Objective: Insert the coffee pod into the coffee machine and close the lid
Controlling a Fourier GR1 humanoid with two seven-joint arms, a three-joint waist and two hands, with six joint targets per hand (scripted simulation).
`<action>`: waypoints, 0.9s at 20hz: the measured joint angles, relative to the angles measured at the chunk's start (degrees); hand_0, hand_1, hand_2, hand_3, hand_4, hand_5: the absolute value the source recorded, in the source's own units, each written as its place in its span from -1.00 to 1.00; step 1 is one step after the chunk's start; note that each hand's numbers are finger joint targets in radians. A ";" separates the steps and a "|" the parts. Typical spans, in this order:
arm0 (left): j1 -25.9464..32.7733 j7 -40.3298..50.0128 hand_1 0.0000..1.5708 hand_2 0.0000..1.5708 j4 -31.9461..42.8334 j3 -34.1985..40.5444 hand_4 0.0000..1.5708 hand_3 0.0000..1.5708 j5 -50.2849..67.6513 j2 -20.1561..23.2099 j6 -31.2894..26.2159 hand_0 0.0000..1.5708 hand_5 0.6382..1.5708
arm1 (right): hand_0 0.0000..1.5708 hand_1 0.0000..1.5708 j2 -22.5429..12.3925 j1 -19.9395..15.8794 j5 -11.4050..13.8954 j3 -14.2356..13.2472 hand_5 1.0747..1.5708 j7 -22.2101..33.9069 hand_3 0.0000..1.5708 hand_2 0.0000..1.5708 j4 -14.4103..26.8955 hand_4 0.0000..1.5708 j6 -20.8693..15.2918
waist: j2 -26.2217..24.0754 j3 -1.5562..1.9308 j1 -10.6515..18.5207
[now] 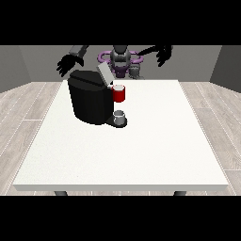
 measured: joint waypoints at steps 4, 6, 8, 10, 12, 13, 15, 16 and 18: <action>4.83 0.00 -1.00 -1.00 -0.94 2.17 -0.89 -1.00 3.69 -1.47 -0.85 -1.00 1.00 | -1.00 -1.00 -1.65 1.95 1.00 1.45 1.00 0.12 -1.00 -1.00 -1.95 -0.56 2.07 | -3.25 0.01 1.40; 7.49 -0.67 -1.00 -1.00 -1.39 2.71 -1.00 -1.00 4.84 -1.98 -1.05 -1.00 1.00 | -1.00 -1.00 -2.28 1.48 0.57 2.04 1.00 1.27 -1.00 -1.00 -3.85 -0.63 3.45 | -4.32 0.01 1.87; 9.35 -0.54 -1.00 -1.00 -1.76 3.13 -1.00 -1.00 5.92 -2.76 -1.09 -1.00 1.00 | -1.00 -1.00 -2.86 0.55 0.33 2.90 1.00 2.72 -1.00 -1.00 -5.84 -0.84 4.72 | -5.27 0.01 2.22; 11.35 -0.61 -1.00 -1.00 -2.34 3.51 -1.00 -1.00 7.05 -2.86 -1.84 -1.00 1.00 | -1.00 -1.00 -3.36 -0.18 0.43 3.81 1.00 3.87 -1.00 -1.00 -7.87 -1.00 5.66 | -5.95 0.01 2.58; 13.22 -0.56 -1.00 -1.00 -3.19 3.51 -0.93 -1.00 8.09 -3.78 -2.34 -1.00 1.00 | -1.00 -1.00 -4.45 -1.75 0.36 3.85 1.00 5.60 -1.00 -1.00 -9.39 -1.00 6.23 | -6.67 0.01 3.60; 13.74 -0.42 -1.00 -1.00 -3.89 3.52 -0.83 -1.00 8.76 -4.13 -2.61 -1.00 1.00 | -1.00 -1.00 -4.52 -2.32 0.19 4.01 1.00 5.76 -1.00 -1.00 -9.96 -1.00 6.62 | -6.47 0.00 4.00; 14.59 0.29 -1.00 -1.00 -5.36 3.46 -0.97 -1.00 10.07 -4.76 -3.24 -1.00 1.00 | -1.00 -1.00 -4.61 -3.65 0.05 4.36 1.00 6.67 -1.00 -1.00 -10.66 -1.00 7.07 | -6.01 0.01 5.08; 15.36 0.61 -1.00 -1.00 -6.21 3.10 -1.00 -1.00 10.48 -5.45 -3.46 -1.00 1.00 | -1.00 -1.00 -5.03 -4.06 -0.23 4.30 1.00 7.07 -1.00 -1.00 -10.71 -1.00 7.74 | -6.16 0.02 5.85; 16.71 0.37 -1.00 -1.00 -8.04 2.82 -1.00 -1.00 11.45 -5.62 -4.06 -1.00 1.00 | -1.00 -1.00 -5.17 -4.90 0.09 4.97 1.00 6.73 -1.00 -1.00 -11.18 -1.00 8.55 | -5.23 0.03 6.64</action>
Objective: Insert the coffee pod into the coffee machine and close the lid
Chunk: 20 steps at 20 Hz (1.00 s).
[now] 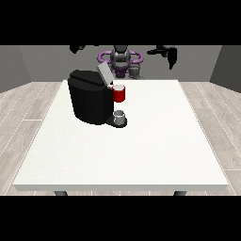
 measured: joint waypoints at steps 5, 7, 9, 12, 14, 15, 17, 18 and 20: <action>2.65 1.42 -1.00 -1.00 -4.98 -2.01 -0.87 -1.00 2.36 -1.56 -0.01 -1.00 1.00 | -1.00 -1.00 -0.74 -4.07 1.24 1.31 1.00 2.28 -1.00 -1.00 -0.21 -0.73 1.03 | 1.55 0.00 1.78; 4.40 1.50 -1.00 -1.00 -7.35 -3.25 -1.00 -1.00 3.24 -1.82 -0.12 -1.00 1.00 | -1.00 -1.00 -0.35 -5.25 2.37 2.00 1.00 1.89 -1.00 -1.00 0.34 -1.00 0.78 | 2.63 0.00 2.47; 5.84 2.44 -1.00 -1.00 -10.22 -4.14 -1.00 -1.00 4.25 -2.29 0.30 -1.00 1.00 | -1.00 -1.00 -0.15 -6.05 2.39 2.00 1.00 1.51 -1.00 -1.00 0.87 -0.84 1.26 | 3.52 0.00 2.61; 7.20 4.36 -1.00 -1.00 -13.92 -4.77 -1.00 -1.00 6.03 -2.53 0.61 -1.00 1.00 | -1.00 -1.00 -0.01 -7.76 2.24 1.70 1.00 1.15 -1.00 -1.00 2.18 -1.00 1.99 | 5.41 0.01 2.96; 8.64 5.74 -1.00 -1.00 -16.56 -5.66 -1.00 -1.00 7.34 -2.47 0.79 -1.00 1.00 | -1.00 -1.00 -0.10 -8.75 1.93 1.01 1.00 0.47 -1.00 -1.00 3.81 -1.00 2.51 | 6.40 0.02 3.50; 9.14 6.02 -1.00 -1.00 -17.85 -5.95 -1.00 -1.00 7.68 -2.52 1.23 -1.00 1.00 | -1.00 -1.00 0.11 -9.61 1.73 1.03 1.00 0.87 -1.00 -1.00 4.10 -1.00 2.80 | 7.01 0.02 3.13; 9.97 5.49 -1.00 -1.00 -19.65 -7.01 -1.00 -1.00 7.64 -2.73 2.27 -1.00 1.00 | -1.00 -1.00 0.11 -10.94 1.49 0.41 1.00 -0.07 -1.00 -1.00 5.69 -1.00 3.21 | 8.92 0.01 3.02; 10.10 5.12 -1.00 -1.00 -20.48 -7.34 -1.00 -1.00 7.63 -2.43 2.16 -1.00 1.00 | -1.00 -1.00 -0.47 -12.21 1.06 -0.42 1.00 -0.08 -1.00 -1.00 6.71 -1.00 3.61 | 10.03 0.02 3.30; 11.38 6.15 -1.00 -1.00 -22.65 -7.53 -1.00 -1.00 8.46 -1.54 1.52 -1.00 1.00 | -1.00 -1.00 -0.71 -13.33 0.61 -1.23 1.00 -0.02 -1.00 -1.00 8.47 -1.00 4.01 | 10.65 0.02 3.58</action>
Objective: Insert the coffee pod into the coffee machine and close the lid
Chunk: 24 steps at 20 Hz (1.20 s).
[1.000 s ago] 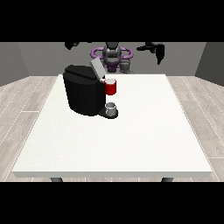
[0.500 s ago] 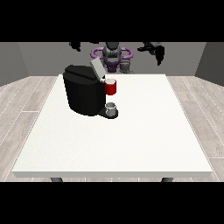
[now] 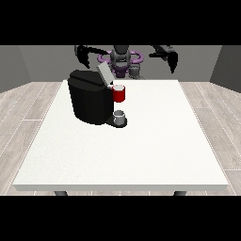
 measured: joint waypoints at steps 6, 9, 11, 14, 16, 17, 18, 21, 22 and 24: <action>2.23 1.60 -1.00 -1.00 -4.90 -0.95 -1.00 -1.00 1.59 1.21 0.78 -1.00 1.00 | -1.00 -1.00 0.31 -3.32 0.27 -0.54 1.00 -1.65 -1.00 -1.00 4.47 -1.00 0.82 | 2.58 -0.01 -0.93; 3.68 2.69 -1.00 -1.00 -7.20 -1.37 -1.00 -1.00 2.39 1.40 1.58 -1.00 1.00 | -1.00 -1.00 0.74 -3.73 1.06 -0.01 1.00 -2.26 -1.00 -1.00 5.96 -1.00 1.03 | 2.61 -0.01 -1.56; 3.54 2.64 -1.00 -1.00 -7.76 -1.40 -1.00 -1.00 2.78 1.40 2.46 -1.00 1.00 | -1.00 -1.00 1.28 -4.93 1.93 0.62 1.00 -2.30 -1.00 -1.00 6.69 -1.00 0.65 | 3.27 -0.04 -1.84; 3.78 2.86 -1.00 -1.00 -9.05 -1.92 -0.84 -1.00 3.54 1.65 2.57 -1.00 1.00 | -1.00 -1.00 0.91 -7.05 2.98 0.53 1.00 -3.42 -1.00 -1.00 8.45 -1.00 0.64 | 4.24 -0.10 -1.48; 4.00 2.81 -1.00 -1.00 -8.88 -1.95 -1.00 -1.00 3.79 2.23 2.62 -1.00 1.00 | -1.00 -1.00 1.14 -8.50 3.34 0.76 1.00 -2.56 -1.00 -1.00 9.05 -1.00 0.66 | 4.55 -0.08 -1.85; 4.19 2.74 -1.00 -1.00 -9.06 -2.16 -1.00 -1.00 3.67 2.41 2.78 -1.00 1.00 | -1.00 -1.00 1.24 -9.20 3.45 0.75 1.00 -2.26 -1.00 -1.00 9.65 -1.00 0.65 | 4.76 -0.07 -1.80; 4.18 2.69 -1.00 -1.00 -9.64 -2.11 -1.00 -1.00 3.88 2.96 2.47 -1.00 1.00 | -1.00 -1.00 0.91 -9.43 3.50 0.20 1.00 -3.60 -1.00 -1.00 10.13 -1.00 0.60 | 5.22 -0.15 -1.48; 3.81 3.39 -1.00 -1.00 -10.00 -2.57 -1.00 -1.00 3.64 3.05 3.59 -1.00 1.00 | -1.00 -1.00 0.84 -11.44 3.54 -0.09 1.00 -3.53 -1.00 -1.00 11.58 -1.00 0.98 | 5.89 -0.10 -1.62; 4.42 2.61 -1.00 -1.00 -10.22 -3.16 -1.00 -1.00 3.15 2.52 4.09 -1.00 1.00 | -1.00 -1.00 0.60 -11.61 3.61 -0.17 1.00 -4.16 -1.00 -1.00 11.94 -1.00 1.36 | 6.10 -0.16 -1.53; 5.15 1.48 -1.00 -1.00 -9.72 -3.23 -1.00 -1.00 3.28 2.59 4.19 -1.00 1.00 | -1.00 -1.00 0.75 -12.04 3.81 -0.01 1.00 -4.03 -1.00 -1.00 12.36 -1.00 1.57 | 6.09 -0.21 -1.82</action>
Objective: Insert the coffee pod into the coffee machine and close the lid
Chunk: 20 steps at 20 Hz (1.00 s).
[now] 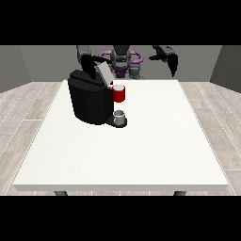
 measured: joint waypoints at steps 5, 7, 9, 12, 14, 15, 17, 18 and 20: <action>-1.50 -0.90 -1.00 -1.00 1.46 1.24 -1.00 -1.00 1.06 1.90 -0.39 -1.00 1.00 | -1.00 -1.00 0.62 -1.92 0.84 0.49 1.00 -1.08 -1.00 -1.00 0.61 -1.00 -0.20 | 1.13 -0.06 -0.31; -2.47 -1.11 -1.00 -1.00 2.24 1.49 -0.83 -1.00 1.38 2.00 0.00 -1.00 1.00 | -1.00 -1.00 0.68 -3.28 0.96 0.39 1.00 -1.71 -1.00 -1.00 0.85 -1.00 -0.22 | 1.84 -0.03 -0.38; -1.88 -1.68 -1.00 -1.00 1.95 0.98 -0.80 -1.00 1.13 2.10 -0.09 -1.00 1.00 | -1.00 -1.00 0.43 -3.90 1.27 0.12 1.00 -2.53 -1.00 -1.00 1.61 -0.90 -0.32 | 1.83 -0.02 0.25; -2.27 -1.45 -1.00 -1.00 2.27 0.92 -0.81 -1.00 0.92 2.16 0.71 -1.00 1.00 | -1.00 -1.00 1.09 -4.68 2.28 0.69 1.00 -2.03 -1.00 -1.00 2.26 -0.80 -1.43 | 1.68 0.08 0.29; -2.83 -1.07 -1.00 -1.00 2.23 0.51 -0.85 -1.00 0.87 1.91 1.13 -1.00 1.00 | -1.00 -1.00 1.40 -5.66 2.38 0.60 1.00 -1.41 -1.00 -1.00 2.75 -0.82 -1.91 | 1.79 0.17 0.39; -3.06 -0.48 -1.00 -1.00 2.26 0.57 -0.82 -1.00 1.15 2.24 0.90 -1.00 1.00 | -1.00 -1.00 1.45 -5.91 2.40 0.57 1.00 -0.99 -1.00 -1.00 3.03 -1.00 -1.98 | 1.65 0.22 0.40; -3.12 -1.46 -1.00 -1.00 2.97 0.52 -0.79 -1.00 1.14 2.16 0.87 -1.00 1.00 | -1.00 -1.00 1.75 -6.85 2.62 0.70 1.00 0.65 -1.00 -1.00 2.67 -0.73 -2.92 | 2.03 0.39 0.53; -3.48 -1.77 -1.00 -1.00 3.51 0.86 -0.80 -1.00 1.28 2.66 0.64 -1.00 1.00 | -1.00 -1.00 1.76 -7.16 2.80 0.95 1.00 1.67 -1.00 -1.00 2.29 -0.78 -3.11 | 2.20 0.46 0.37; -4.07 -1.49 -1.00 -1.00 3.45 0.54 -1.00 -1.00 1.52 2.58 0.39 -1.00 1.00 | -1.00 -1.00 1.64 -7.68 2.90 0.96 1.00 3.45 -1.00 -1.00 2.15 -0.81 -3.68 | 2.37 0.62 0.89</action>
